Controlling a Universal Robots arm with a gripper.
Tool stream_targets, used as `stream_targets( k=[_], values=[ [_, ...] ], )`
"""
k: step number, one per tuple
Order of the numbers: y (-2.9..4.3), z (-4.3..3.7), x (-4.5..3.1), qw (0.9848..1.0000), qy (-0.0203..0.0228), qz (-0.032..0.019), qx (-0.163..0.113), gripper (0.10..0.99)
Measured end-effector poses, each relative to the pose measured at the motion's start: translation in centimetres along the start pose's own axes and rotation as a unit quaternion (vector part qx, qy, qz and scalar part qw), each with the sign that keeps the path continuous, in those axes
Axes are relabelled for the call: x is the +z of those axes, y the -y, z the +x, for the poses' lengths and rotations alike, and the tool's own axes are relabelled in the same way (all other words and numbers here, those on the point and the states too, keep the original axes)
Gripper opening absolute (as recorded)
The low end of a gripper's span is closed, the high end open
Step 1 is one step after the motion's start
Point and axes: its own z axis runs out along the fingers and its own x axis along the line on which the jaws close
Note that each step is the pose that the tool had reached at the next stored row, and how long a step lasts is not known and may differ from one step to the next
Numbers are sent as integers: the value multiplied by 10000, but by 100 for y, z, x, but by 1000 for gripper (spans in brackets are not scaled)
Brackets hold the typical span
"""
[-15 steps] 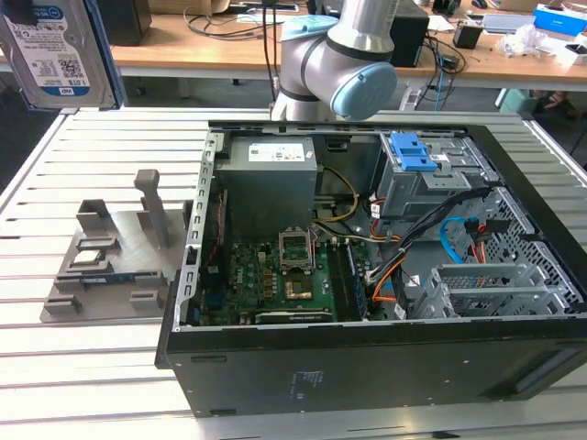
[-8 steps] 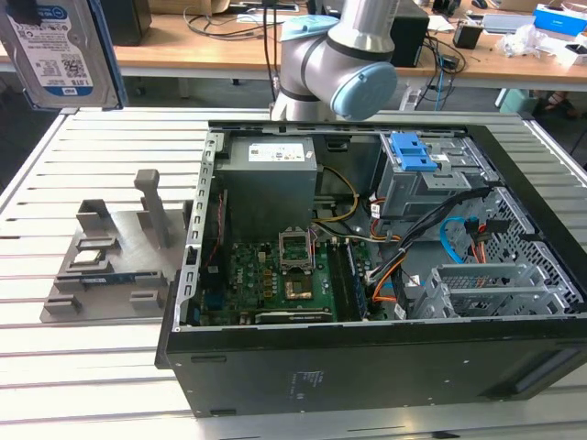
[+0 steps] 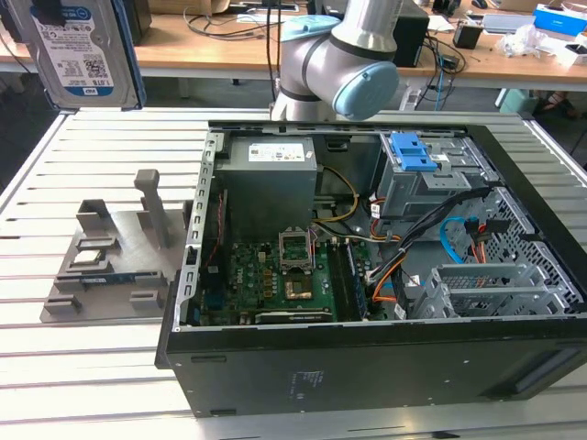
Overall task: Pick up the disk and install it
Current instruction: 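Pick up the disk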
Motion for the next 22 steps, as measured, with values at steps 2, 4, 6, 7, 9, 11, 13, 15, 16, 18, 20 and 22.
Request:
stream_targets(
  k=[2, 4, 6, 7, 9, 11, 13, 15, 16, 18, 20, 22],
  values=[
    [43, 0, -1, 10000, 1, 1, 0, 361],
    [85, -1, -3, 10000, 0, 1, 0, 361],
    [155, -2, -6, 10000, 0, 0, 0, 361],
    [189, -2, -7, 10000, 0, 0, 0, 361],
    [257, -2, -10, 10000, 1, 0, 0, 361],
    [318, -3, -12, 10000, 0, 0, 0, 361],
    [394, -4, -15, 10000, 1, -1, 0, 361],
    [471, -5, -19, 10000, 0, -3, 1, 361],
    [510, -5, -20, 10000, 0, -3, 0, 361],
    [655, -6, -25, 10000, 1, -5, 0, 361],
    [729, -7, -29, 10000, 0, -8, 0, 361],
    [814, -9, -33, 10000, 0, -9, 0, 361]
  ],
)
